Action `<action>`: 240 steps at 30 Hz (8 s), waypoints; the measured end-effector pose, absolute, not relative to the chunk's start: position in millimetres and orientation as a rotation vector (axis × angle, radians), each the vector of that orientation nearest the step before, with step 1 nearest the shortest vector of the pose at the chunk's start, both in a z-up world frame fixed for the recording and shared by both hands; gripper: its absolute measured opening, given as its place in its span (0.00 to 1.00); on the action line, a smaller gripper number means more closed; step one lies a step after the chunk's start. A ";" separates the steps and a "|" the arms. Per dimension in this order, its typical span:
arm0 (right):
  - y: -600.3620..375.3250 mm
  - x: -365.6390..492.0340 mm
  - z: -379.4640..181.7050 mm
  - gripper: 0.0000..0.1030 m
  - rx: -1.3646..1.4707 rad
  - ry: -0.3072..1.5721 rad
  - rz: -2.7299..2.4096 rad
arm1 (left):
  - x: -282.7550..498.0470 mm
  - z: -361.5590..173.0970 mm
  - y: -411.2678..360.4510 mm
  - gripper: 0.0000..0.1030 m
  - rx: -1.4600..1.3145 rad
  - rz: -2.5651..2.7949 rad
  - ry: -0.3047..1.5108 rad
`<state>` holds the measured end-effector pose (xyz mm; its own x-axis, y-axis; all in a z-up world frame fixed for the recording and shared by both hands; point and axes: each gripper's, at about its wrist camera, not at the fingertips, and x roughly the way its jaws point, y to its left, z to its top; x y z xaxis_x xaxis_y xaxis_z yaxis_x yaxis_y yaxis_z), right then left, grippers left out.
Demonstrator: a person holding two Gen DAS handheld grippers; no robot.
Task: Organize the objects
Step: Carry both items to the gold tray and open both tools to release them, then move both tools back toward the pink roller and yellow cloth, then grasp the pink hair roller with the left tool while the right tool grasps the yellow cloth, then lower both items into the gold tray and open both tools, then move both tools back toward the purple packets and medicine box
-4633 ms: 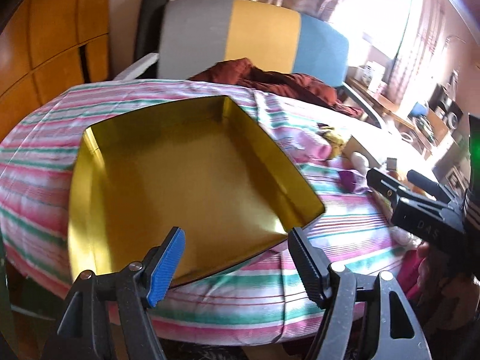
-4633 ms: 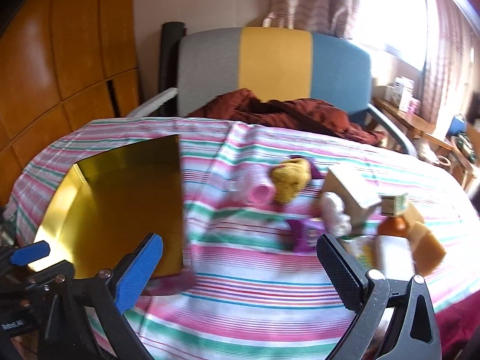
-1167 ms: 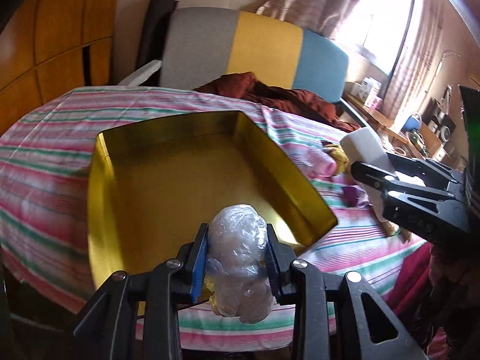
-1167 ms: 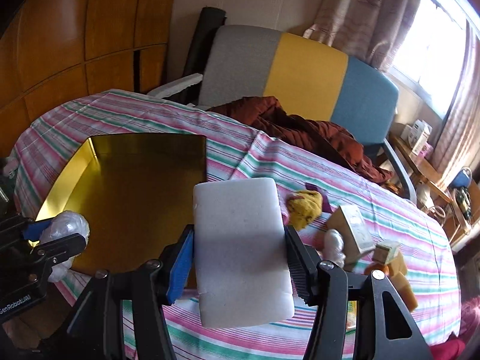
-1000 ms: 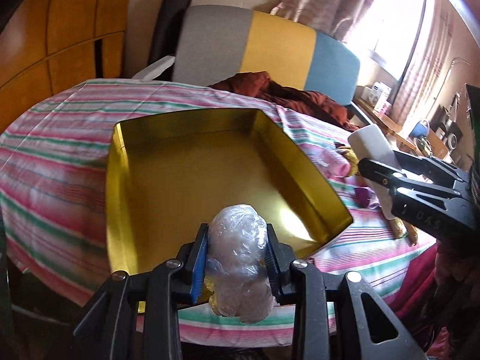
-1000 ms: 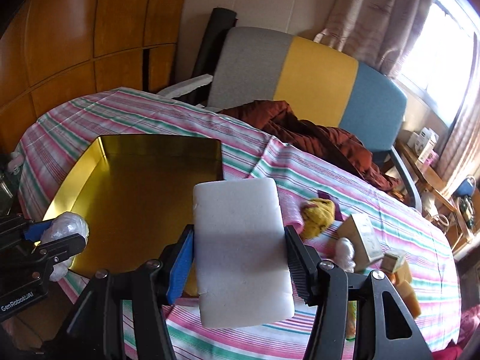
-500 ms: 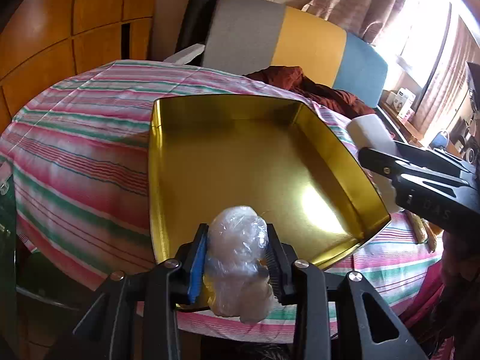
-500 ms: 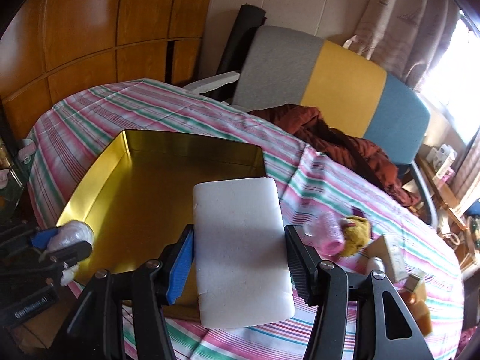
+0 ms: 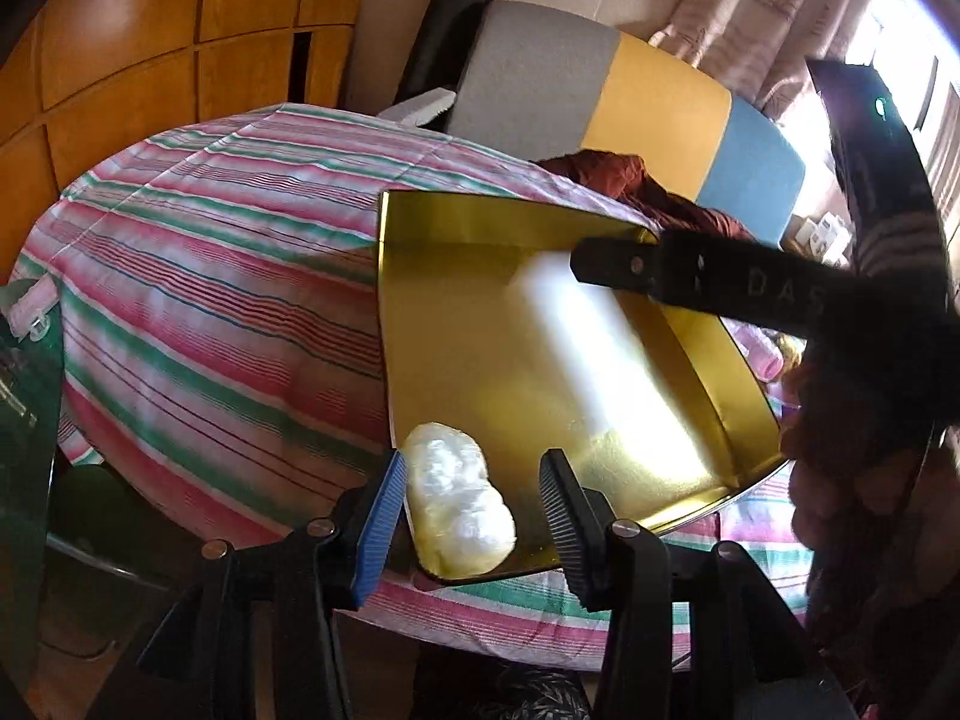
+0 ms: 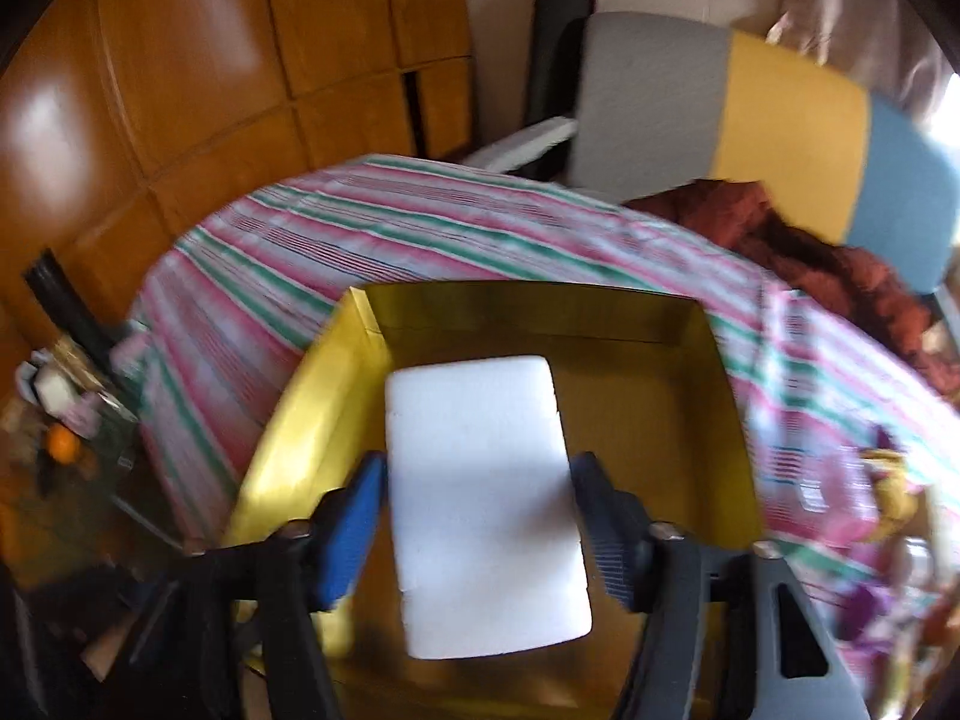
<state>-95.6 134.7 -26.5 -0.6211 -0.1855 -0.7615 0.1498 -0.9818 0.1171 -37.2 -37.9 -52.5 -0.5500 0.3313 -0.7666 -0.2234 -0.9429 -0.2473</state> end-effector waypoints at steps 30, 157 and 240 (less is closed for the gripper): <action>221.3 -11.8 -9.2 1.00 1.214 -0.046 -2.999 | -25.0 -19.7 26.5 0.45 -1.148 2.539 0.068; 463.6 -106.4 -98.4 0.59 1.160 -1.233 -2.008 | -116.2 -41.0 270.3 0.64 -0.952 1.911 0.408; 221.2 -13.0 -8.7 1.00 1.175 0.120 -2.975 | -49.6 -10.0 18.4 0.80 -1.098 2.566 -0.006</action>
